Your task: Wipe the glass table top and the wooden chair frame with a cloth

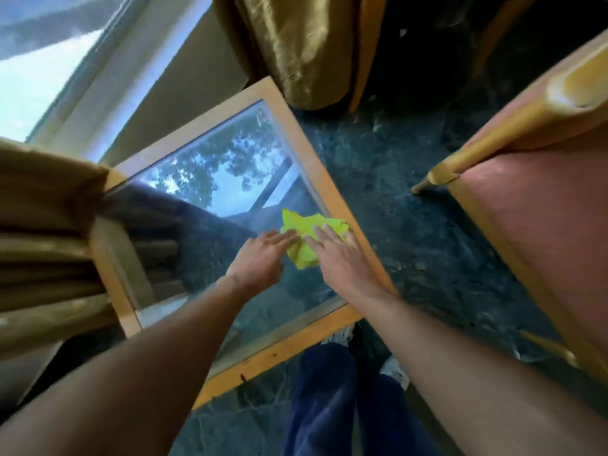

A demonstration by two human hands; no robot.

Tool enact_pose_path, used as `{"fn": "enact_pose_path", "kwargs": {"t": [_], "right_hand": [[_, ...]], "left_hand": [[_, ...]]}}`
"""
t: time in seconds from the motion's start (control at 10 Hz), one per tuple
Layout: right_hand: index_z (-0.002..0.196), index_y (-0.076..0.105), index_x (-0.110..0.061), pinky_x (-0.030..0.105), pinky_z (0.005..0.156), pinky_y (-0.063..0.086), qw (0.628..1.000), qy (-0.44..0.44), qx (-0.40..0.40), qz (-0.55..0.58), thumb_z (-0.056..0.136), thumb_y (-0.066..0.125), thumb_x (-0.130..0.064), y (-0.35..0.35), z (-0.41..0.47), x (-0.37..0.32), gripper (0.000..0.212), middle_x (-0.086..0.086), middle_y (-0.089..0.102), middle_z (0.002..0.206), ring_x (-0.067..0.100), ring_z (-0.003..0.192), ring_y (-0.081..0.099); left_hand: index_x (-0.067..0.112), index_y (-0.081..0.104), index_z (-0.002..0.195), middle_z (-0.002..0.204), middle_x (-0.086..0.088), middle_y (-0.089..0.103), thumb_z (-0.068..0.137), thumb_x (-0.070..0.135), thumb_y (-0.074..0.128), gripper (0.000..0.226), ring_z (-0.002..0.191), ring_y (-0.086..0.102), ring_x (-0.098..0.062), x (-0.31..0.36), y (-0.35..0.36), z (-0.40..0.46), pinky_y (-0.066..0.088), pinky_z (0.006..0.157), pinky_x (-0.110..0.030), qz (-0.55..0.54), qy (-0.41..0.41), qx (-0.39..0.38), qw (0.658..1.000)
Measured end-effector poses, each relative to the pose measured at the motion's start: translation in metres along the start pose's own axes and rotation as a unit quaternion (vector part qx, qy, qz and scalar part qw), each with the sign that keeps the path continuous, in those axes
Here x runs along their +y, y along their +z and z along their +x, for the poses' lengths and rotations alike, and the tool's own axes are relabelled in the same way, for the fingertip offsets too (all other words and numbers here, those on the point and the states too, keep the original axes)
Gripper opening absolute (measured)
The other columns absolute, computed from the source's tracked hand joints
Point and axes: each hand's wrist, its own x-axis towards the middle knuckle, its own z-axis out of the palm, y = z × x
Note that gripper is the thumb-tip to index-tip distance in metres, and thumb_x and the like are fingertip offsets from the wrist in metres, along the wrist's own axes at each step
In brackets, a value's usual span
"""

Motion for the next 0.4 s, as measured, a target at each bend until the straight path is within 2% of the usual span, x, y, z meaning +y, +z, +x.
{"fn": "enact_pose_path", "kwargs": {"t": [0.1, 0.2, 0.3, 0.4], "right_hand": [[0.162, 0.004, -0.02, 0.046, 0.122, 0.022, 0.995, 0.025, -0.098, -0.017, 0.085, 0.069, -0.017, 0.046, -0.006, -0.011, 0.1, 0.003, -0.015, 0.17, 0.027, 0.158, -0.007], [0.162, -0.001, -0.021, 0.045, 0.12, 0.027, 0.982, 0.044, -0.181, -0.026, 0.081, 0.077, -0.032, 0.052, 0.002, -0.017, 0.113, 0.001, -0.023, 0.168, 0.027, 0.157, -0.011], [0.16, 0.023, -0.02, 0.046, 0.119, 0.032, 0.946, 0.061, -0.319, 0.008, 0.091, 0.059, -0.03, 0.013, 0.041, -0.016, 0.079, 0.006, 0.001, 0.171, 0.03, 0.156, 0.014], [0.152, 0.042, -0.022, 0.045, 0.118, 0.035, 0.965, 0.094, -0.237, 0.056, 0.093, 0.053, -0.026, -0.059, 0.057, -0.01, 0.061, 0.01, 0.036, 0.161, 0.03, 0.146, 0.037]], "left_hand": [[0.026, 0.015, 0.158, 0.167, 0.008, 0.0, 0.09, 0.014, 0.05, 0.077, 0.152, 0.014, -0.019, -0.005, 0.057, -0.024, 0.038, 0.108, -0.041, 0.047, -0.036, -0.089, 0.994], [0.024, 0.01, 0.158, 0.168, 0.004, -0.002, 0.091, 0.022, 0.05, 0.077, 0.152, 0.012, -0.025, 0.003, 0.078, -0.024, 0.035, 0.107, -0.042, 0.086, -0.072, -0.096, 0.989], [0.027, 0.02, 0.156, 0.167, 0.0, 0.008, 0.094, 0.032, 0.051, 0.069, 0.15, 0.015, -0.027, 0.009, 0.057, -0.007, 0.034, 0.106, -0.044, 0.11, -0.079, -0.165, 0.977], [0.027, 0.026, 0.155, 0.164, -0.007, 0.016, 0.095, 0.03, 0.05, 0.065, 0.149, 0.019, -0.027, 0.025, -0.001, 0.007, 0.035, 0.108, -0.046, 0.084, -0.072, -0.16, 0.981]]}}
